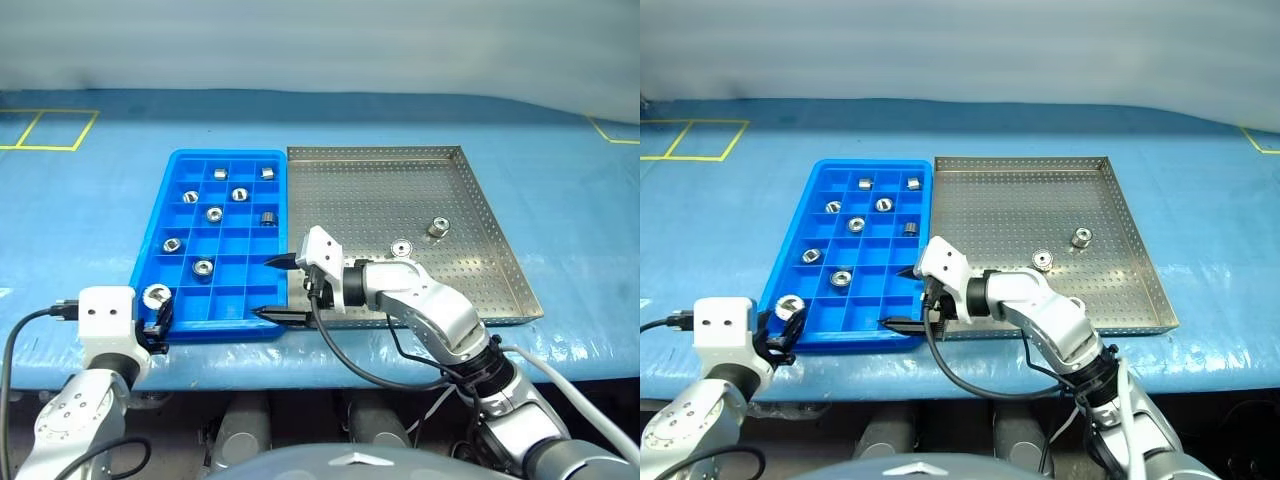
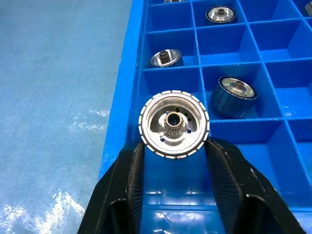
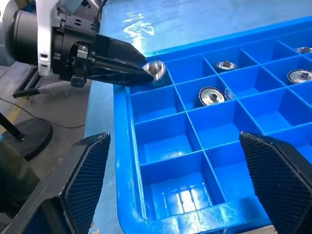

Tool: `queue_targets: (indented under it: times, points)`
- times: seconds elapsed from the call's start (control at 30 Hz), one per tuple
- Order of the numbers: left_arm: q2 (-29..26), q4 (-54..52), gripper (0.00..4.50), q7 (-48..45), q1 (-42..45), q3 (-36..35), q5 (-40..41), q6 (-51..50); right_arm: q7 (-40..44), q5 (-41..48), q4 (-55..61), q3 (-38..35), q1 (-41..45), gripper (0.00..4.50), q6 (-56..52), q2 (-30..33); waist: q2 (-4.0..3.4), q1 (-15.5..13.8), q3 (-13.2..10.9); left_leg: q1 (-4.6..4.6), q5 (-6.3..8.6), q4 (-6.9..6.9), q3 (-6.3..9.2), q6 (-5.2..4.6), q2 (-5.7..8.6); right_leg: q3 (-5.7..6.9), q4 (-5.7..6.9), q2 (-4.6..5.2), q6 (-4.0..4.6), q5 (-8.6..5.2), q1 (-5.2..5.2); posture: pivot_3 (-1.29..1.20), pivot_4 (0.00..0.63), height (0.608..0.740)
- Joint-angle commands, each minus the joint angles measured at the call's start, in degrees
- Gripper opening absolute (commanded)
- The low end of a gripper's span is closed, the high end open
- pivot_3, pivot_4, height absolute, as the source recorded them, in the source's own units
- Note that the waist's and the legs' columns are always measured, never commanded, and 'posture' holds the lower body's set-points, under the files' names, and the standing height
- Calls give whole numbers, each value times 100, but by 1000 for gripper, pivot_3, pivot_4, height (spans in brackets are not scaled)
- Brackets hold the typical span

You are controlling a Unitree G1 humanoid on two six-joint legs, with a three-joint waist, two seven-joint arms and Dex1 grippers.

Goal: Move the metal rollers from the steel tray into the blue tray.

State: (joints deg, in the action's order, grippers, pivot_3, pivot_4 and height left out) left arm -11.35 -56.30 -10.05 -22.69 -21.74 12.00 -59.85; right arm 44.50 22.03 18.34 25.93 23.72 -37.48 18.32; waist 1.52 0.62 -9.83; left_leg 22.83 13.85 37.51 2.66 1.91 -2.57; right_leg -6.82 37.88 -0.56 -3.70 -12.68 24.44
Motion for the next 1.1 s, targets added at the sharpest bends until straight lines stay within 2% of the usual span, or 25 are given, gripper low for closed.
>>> queue_targets:
  times: [0.03, 0.1, 0.33, 0.53, 0.67, 0.87, 1.1]
  points:
    - [-72, 2, 3955, -3, 76, 20, 47, -42, -96, 57, 303, -202, -108, 4500, 11, 0, 0, 6, 0, 0, 0, 0, 0, 0, 0, 0, 0, 0, 0, 0, 0, 119, 150, 740]
    - [-129, 46, 4465, -2, 176, 36, 61, -51, -205, 58, 383, -279, -196, 4500, -31, 13, 0, 14, 0, 0, 0, 0, -1, 0, 0, -1, 0, 0, 0, 0, 0, 109, 150, 740]
    - [-243, 522, 4465, -116, 1201, 232, 87, 1044, -1455, -198, 664, -1153, -673, 4500, -159, -149, 0, 66, 1, 2, 0, 6, -10, 1, 1, -5, -1, 3, -2, 1, 1, -12, 150, 740]
    - [55, 1170, 4465, -303, 2030, 1248, 172, 1946, -2892, -736, 434, -1838, -730, 4500, -328, -606, 1, 262, 2, 10, 0, 6, -12, 1, 4, -10, -6, 3, -8, 7, 3, -87, 150, 740]
    - [-237, 1464, 4465, -688, 2070, 1977, 31, 2421, -3546, -1069, 231, -2151, -679, 4500, -393, -820, -1, 495, 2, 11, 0, -1, -13, 0, 3, -15, -4, 2, -38, 25, 7, -130, 150, 740]
    - [-720, 1518, 4465, -1409, 1855, 2516, 281, 2721, -3892, -1189, 34, -2397, -776, 4500, -581, -928, -5, 771, 2, 10, 1, -10, -13, -1, 1, -17, -3, 0, -36, 24, 11, -133, 150, 740]
    - [-994, 1389, 4465, -1804, 1686, 2875, 541, 2725, -3870, -1133, 92, -2416, -1048, 4500, -861, -996, -6, 868, 1, 10, 1, -10, -14, -1, 1, -18, -4, 0, -31, 20, 11, -122, 150, 740]
